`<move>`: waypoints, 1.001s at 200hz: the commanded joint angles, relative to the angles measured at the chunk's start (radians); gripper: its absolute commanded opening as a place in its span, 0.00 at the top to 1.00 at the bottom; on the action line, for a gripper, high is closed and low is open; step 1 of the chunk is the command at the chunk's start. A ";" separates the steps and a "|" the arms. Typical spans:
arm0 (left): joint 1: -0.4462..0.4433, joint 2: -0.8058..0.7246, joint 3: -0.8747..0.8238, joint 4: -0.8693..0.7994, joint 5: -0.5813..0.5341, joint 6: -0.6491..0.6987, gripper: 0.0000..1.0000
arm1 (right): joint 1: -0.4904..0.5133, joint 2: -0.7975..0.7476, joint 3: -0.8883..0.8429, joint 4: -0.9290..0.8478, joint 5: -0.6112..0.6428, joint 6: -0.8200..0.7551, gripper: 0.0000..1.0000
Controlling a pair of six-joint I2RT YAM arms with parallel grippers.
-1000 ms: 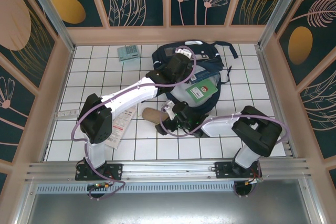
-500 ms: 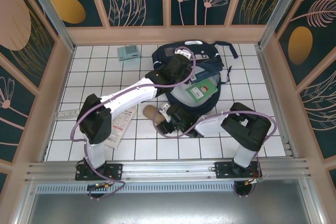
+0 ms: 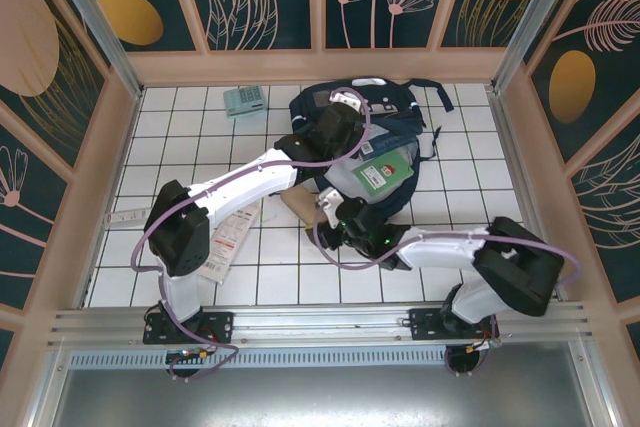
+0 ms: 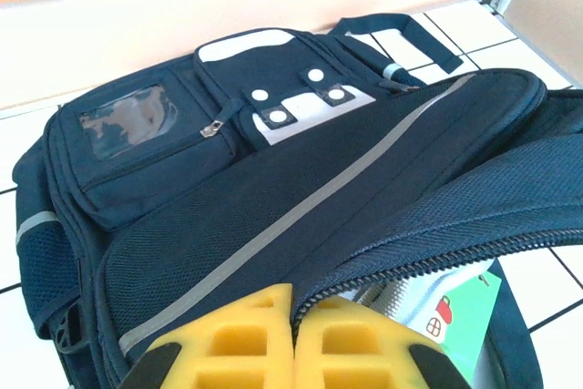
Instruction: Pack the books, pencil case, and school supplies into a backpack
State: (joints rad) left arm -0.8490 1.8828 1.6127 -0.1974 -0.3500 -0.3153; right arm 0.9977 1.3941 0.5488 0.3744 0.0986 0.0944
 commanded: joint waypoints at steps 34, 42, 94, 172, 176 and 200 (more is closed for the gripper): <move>0.017 -0.080 0.018 0.115 -0.097 -0.060 1.00 | -0.136 -0.242 -0.073 -0.122 0.046 0.121 0.53; 0.017 -0.084 0.015 0.119 -0.097 -0.064 1.00 | -0.164 -0.268 -0.086 -0.130 0.040 0.139 0.53; 0.017 -0.119 -0.027 0.175 -0.007 -0.058 1.00 | -0.367 -0.243 -0.095 -0.104 -0.079 0.191 0.52; 0.017 -0.160 -0.106 0.242 0.125 -0.066 1.00 | -0.403 0.128 0.193 -0.022 -0.150 0.163 0.52; 0.017 -0.160 -0.108 0.243 0.133 -0.066 1.00 | -0.403 0.147 0.209 -0.020 -0.152 0.163 0.52; 0.017 -0.160 -0.119 0.250 0.167 -0.081 1.00 | -0.404 0.251 0.300 -0.008 -0.163 0.172 0.52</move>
State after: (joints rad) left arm -0.8364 1.7992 1.4902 -0.0757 -0.2268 -0.3519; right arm 0.6018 1.5738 0.7620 0.2924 -0.0349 0.2653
